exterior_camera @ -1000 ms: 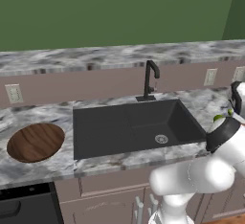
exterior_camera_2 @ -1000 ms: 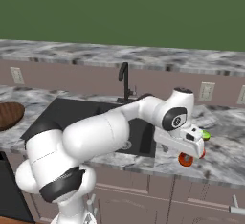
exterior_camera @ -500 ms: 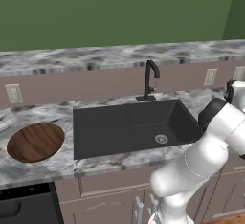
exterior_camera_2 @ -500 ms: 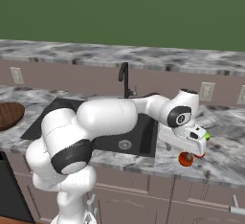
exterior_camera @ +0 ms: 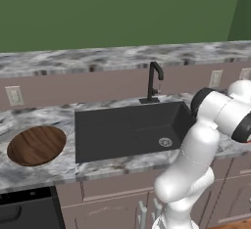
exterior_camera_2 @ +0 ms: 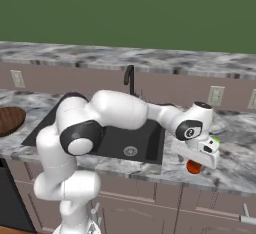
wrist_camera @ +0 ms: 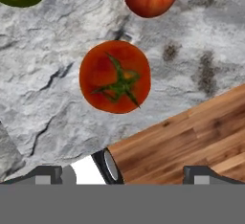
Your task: There is a mixed pile of frozen fruits and vegetables on the counter. Locate all the frozen vegetables and place the items in a bowl on the counter. Take all the frozen fruits and defrost them in a running sink.
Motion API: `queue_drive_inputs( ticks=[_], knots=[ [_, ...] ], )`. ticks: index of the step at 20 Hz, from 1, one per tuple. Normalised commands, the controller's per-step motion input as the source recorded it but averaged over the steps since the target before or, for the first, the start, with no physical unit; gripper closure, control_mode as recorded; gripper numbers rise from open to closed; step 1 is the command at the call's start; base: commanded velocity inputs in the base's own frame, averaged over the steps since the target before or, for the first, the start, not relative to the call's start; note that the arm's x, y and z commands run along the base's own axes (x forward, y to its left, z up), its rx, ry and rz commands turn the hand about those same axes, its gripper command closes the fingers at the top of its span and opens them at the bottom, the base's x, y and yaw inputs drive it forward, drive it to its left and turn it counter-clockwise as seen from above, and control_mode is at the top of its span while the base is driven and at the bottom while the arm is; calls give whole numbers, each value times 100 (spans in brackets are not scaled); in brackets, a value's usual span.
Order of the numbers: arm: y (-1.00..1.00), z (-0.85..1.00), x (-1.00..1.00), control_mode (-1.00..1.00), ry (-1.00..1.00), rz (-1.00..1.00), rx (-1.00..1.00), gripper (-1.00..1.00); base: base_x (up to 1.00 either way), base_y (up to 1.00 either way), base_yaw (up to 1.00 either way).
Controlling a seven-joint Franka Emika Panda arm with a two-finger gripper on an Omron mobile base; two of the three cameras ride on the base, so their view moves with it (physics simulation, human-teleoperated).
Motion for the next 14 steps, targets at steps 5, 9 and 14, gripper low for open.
queue_drive_inputs(
  ticks=[5,9,14],
  knots=[
    [-17,-4,36,-100,-1,5,1,-100,0,0,0],
    [-24,-7,26,-100,0,8,2,-100,0,0,0],
    [-17,-22,21,-100,-3,8,0,-100,0,0,0]
  ],
)
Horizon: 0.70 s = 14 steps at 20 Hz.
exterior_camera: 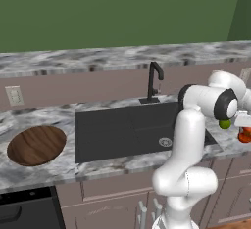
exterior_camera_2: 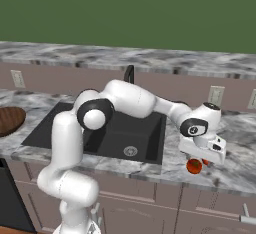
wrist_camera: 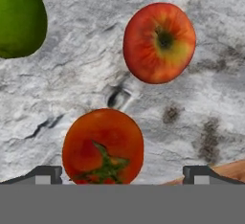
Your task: There is a mixed pile of frozen fruits and vegetables on the counter. Locate all the frozen vegetables and place the items in a bowl on the counter. Take all the frozen fruits and defrost them in a running sink.
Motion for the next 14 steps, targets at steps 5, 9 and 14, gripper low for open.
queue_drive_inputs(
  ticks=[5,9,14],
  knots=[
    [4,-26,9,-100,0,3,0,-100,0,0,0],
    [30,-15,0,-100,5,0,0,-100,0,0,0],
    [29,-13,0,-100,6,0,0,-100,0,0,0]
  ],
)
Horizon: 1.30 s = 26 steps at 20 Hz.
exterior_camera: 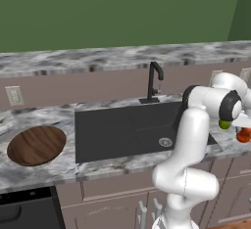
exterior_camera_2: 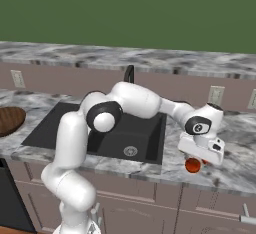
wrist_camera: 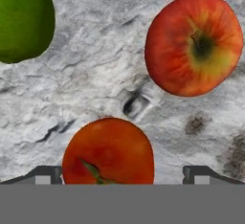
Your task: There is a mixed pile of frozen fruits and vegetables on the counter. Locate all the frozen vegetables and place the items in a bowl on the counter. Take all the frozen fruits and defrost them in a running sink.
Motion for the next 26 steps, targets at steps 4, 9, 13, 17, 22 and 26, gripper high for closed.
queue_drive_inputs(
  ticks=[4,9,13,17,22,26],
  knots=[
    [15,-26,-5,-100,5,-1,1,-100,0,0,0],
    [-6,-41,-7,-100,4,-2,3,-100,0,0,0],
    [-7,-39,-4,-100,0,0,7,100,0,0,0],
    [2,-7,0,-100,1,0,0,100,0,0,0],
    [32,7,-24,-100,4,-1,-2,100,0,0,0],
    [62,45,-3,-100,5,0,-8,100,0,0,0]
  ],
)
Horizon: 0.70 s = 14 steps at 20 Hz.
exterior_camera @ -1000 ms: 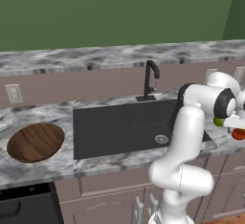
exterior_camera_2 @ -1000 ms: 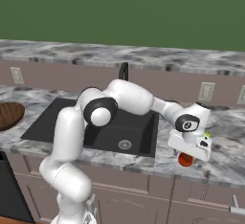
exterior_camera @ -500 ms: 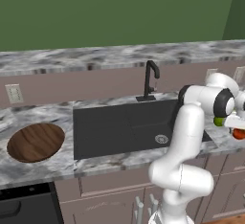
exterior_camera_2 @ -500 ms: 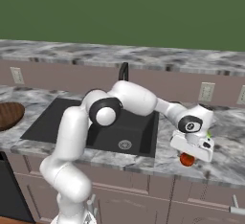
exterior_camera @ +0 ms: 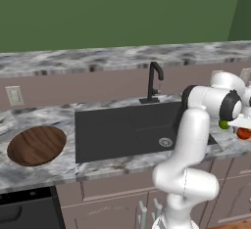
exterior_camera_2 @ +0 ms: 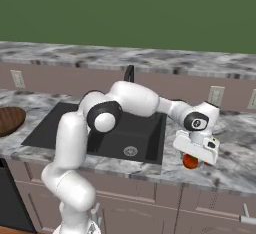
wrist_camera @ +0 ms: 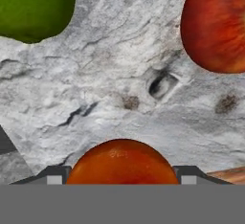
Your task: There is a mixed pile of frozen fruits and vegetables on the counter. Locate all the frozen vegetables and place the items in a bowl on the counter. Take all the frozen fruits and defrost them in a running sink.
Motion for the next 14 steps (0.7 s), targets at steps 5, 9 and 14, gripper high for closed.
queue_drive_inputs(
  ticks=[5,9,14],
  knots=[
    [86,62,0,-100,-1,0,-8,100,0,0,0],
    [93,62,0,-100,0,4,-3,100,0,0,0],
    [100,47,-1,-100,4,15,-1,100,0,0,0]
  ],
)
